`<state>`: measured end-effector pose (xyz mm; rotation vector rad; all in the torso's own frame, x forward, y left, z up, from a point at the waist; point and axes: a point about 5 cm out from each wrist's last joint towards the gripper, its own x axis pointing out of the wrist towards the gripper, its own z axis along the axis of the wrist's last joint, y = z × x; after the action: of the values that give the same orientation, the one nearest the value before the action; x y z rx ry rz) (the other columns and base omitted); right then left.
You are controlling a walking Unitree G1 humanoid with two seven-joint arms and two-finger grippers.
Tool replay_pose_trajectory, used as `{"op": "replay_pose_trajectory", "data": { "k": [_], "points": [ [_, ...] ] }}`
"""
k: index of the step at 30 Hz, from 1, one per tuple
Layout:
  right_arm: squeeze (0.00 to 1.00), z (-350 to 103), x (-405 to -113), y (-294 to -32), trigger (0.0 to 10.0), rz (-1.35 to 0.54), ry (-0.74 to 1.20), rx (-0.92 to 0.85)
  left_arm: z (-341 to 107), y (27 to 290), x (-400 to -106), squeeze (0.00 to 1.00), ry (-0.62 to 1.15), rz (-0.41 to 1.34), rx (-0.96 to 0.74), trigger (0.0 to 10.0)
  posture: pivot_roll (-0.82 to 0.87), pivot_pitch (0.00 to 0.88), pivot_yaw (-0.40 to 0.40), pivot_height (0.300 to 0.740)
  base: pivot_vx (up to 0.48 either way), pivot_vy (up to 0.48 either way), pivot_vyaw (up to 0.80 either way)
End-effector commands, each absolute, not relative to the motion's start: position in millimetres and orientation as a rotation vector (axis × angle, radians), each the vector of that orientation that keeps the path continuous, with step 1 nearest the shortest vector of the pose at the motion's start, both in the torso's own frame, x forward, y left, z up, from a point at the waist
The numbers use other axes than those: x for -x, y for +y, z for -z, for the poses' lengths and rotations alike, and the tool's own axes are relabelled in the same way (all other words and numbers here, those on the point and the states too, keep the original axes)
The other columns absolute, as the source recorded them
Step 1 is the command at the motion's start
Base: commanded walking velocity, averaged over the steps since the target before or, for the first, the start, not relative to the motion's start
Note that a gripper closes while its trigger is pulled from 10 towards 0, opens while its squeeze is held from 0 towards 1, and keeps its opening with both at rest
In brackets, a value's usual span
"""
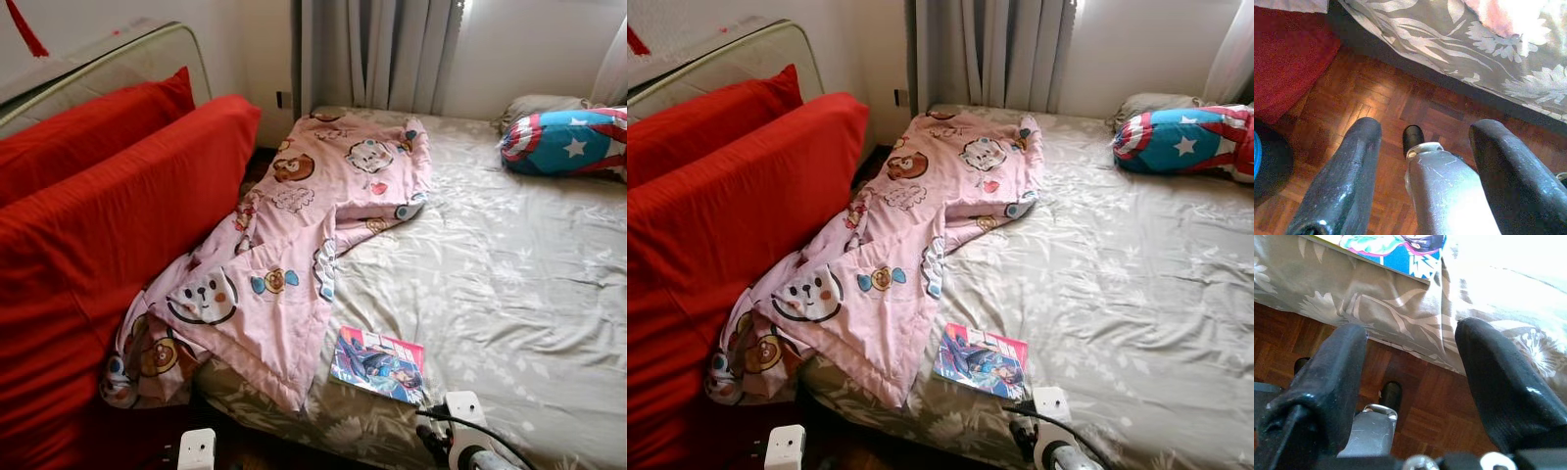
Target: Clean up the room
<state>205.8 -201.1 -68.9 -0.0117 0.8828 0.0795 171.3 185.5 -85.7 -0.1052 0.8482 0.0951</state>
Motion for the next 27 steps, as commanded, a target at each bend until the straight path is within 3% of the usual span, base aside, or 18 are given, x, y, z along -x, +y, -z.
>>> {"op": "replay_pose_trajectory", "data": {
  "k": [1, 12, 27],
  "points": [
    [0.00, 70, -204, -201, 10.0, -0.090, 0.892, 0.015, 88, 185, -167, 0.00, 0.861, -0.096, 0.098, 10.0, -0.07, 0.000, -0.001, 0.740, 0.289, 0.000, 0.00],
    [0.00, 70, -204, -201, 10.0, -0.095, 0.888, 0.015, 86, 185, -171, 0.00, 0.840, -0.098, 0.103, 10.0, -0.07, 0.000, 0.000, 0.740, 0.282, 0.000, 0.00],
    [0.00, 66, -210, -200, 10.0, -0.098, 0.861, 0.008, 80, 185, -180, 0.00, 0.789, -0.093, 0.115, 10.0, -0.06, 0.061, -0.017, 0.740, 0.048, 0.000, 0.00]
  ]
}}
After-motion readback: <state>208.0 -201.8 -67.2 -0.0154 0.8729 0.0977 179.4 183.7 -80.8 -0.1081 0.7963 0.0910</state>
